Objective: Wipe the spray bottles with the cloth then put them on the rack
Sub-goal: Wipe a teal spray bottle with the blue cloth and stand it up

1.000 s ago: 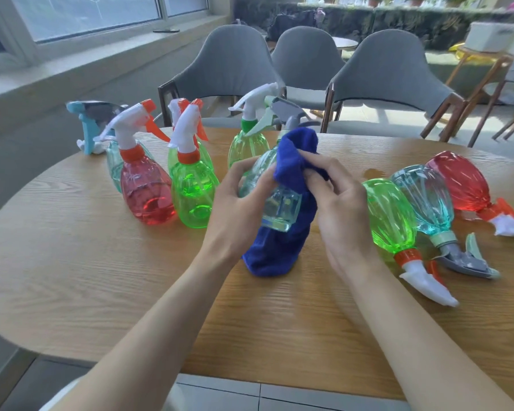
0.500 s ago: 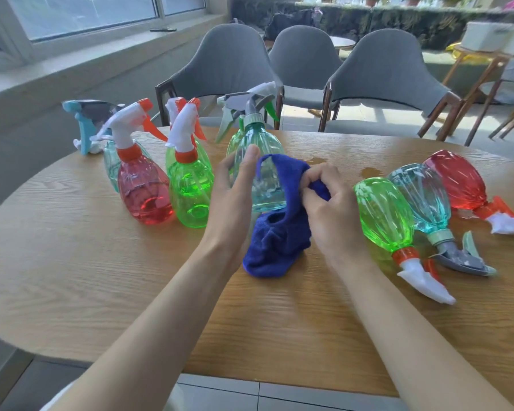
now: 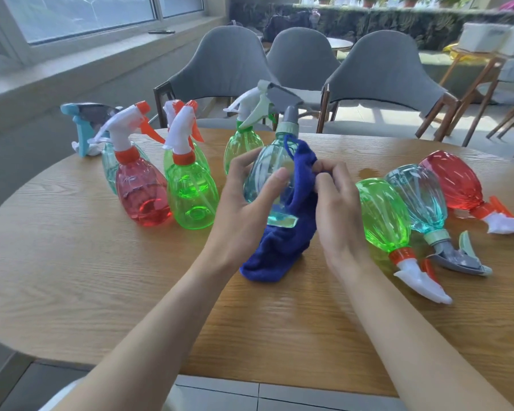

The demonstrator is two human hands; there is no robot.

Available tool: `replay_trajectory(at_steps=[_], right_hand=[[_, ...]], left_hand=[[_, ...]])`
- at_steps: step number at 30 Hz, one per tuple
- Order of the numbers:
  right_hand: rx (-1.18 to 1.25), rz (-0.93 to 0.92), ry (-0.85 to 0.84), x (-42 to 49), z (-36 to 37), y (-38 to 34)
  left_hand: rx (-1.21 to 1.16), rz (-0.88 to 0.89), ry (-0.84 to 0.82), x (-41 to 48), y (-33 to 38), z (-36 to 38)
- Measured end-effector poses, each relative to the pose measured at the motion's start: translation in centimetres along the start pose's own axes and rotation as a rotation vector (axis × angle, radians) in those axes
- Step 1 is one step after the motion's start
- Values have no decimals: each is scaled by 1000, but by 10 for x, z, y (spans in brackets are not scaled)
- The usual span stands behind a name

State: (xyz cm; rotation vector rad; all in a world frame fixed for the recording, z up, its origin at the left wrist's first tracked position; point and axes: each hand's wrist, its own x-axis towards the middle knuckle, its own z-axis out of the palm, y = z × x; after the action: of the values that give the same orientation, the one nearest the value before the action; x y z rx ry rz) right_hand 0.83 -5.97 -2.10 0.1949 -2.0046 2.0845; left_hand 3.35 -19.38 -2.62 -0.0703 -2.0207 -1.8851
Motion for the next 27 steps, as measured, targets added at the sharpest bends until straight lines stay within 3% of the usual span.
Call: replay_trajectory(at_steps=[4,11,18,24,27], right_hand=[[67,35,38,6,-3,1],[18,-86,-11,-2,3,6],[290,172,75,6,1,8],[245,180,49,2,4,11],[270,271,81,7,5,13]], left_hand=[[93,37,-95,-8,-1,4],[143,93,-34,-2,0,-2],[452,245,-126,-7,-12,3],[623,384,-100,-3,-12,-1],[699,483,-75,-5,-12,2]])
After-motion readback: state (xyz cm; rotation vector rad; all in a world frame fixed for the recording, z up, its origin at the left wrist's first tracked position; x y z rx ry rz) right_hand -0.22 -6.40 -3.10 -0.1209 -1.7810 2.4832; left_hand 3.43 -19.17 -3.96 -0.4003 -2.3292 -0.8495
